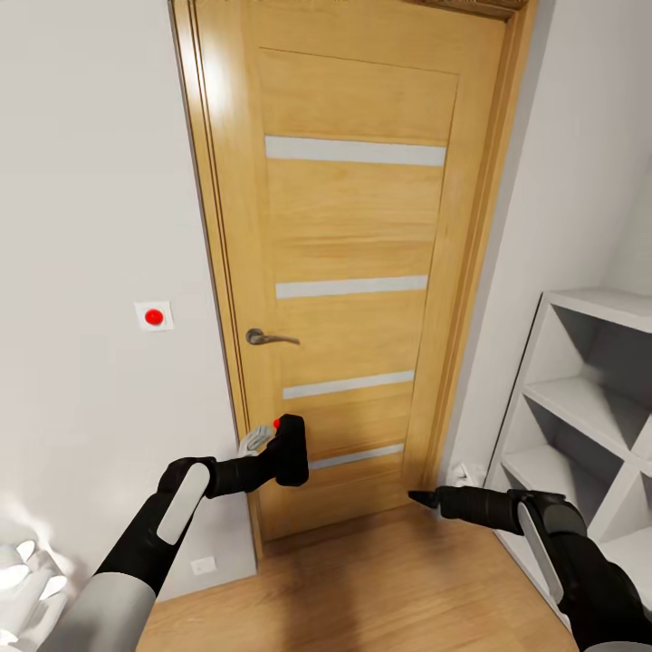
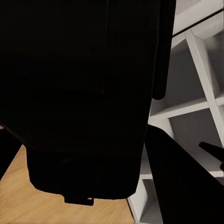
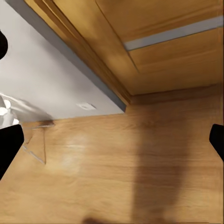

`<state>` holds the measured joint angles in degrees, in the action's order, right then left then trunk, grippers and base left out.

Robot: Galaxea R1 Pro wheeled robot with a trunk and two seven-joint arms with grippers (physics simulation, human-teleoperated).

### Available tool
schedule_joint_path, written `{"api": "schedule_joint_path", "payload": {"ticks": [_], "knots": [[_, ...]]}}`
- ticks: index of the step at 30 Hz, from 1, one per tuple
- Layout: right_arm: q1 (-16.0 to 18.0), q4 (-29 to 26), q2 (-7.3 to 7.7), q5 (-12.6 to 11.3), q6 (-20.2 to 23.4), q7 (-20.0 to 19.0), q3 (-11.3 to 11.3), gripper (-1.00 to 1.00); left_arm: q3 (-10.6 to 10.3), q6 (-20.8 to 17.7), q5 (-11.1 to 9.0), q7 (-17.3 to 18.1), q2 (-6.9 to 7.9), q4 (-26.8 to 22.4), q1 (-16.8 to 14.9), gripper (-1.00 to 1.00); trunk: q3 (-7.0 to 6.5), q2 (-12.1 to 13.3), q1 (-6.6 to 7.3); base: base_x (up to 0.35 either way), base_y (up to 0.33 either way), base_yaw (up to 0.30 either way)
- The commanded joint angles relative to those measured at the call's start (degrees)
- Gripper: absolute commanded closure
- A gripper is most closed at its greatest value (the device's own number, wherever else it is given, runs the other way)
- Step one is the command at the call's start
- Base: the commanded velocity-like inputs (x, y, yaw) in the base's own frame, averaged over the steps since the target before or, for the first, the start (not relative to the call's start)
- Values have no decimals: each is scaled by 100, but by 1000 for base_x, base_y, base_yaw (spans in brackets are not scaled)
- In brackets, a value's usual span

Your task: Attach the digital camera to the camera tripod in the bedroom.

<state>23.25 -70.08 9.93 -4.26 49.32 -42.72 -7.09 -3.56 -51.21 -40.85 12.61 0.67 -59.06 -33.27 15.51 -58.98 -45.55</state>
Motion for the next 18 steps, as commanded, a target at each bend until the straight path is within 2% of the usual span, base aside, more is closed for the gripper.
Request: {"api": "schedule_joint_path", "payload": {"ticks": [1,4,18], "knots": [[4,-1,-2,-45,49,84,-4,-100,-4,-11,33,48,3,-2,-4,100,-11,36,22,0,0,0],[4,5,-7,-35,58,341,-5,-100,-4,-9,34,47,3,-1,-4,100,-65,157,88,0,0,0],[4,32,-7,-31,123,402,-15,-100,-11,5,92,40,-4,-45,-4,100,-316,718,395,0,0,0]]}}
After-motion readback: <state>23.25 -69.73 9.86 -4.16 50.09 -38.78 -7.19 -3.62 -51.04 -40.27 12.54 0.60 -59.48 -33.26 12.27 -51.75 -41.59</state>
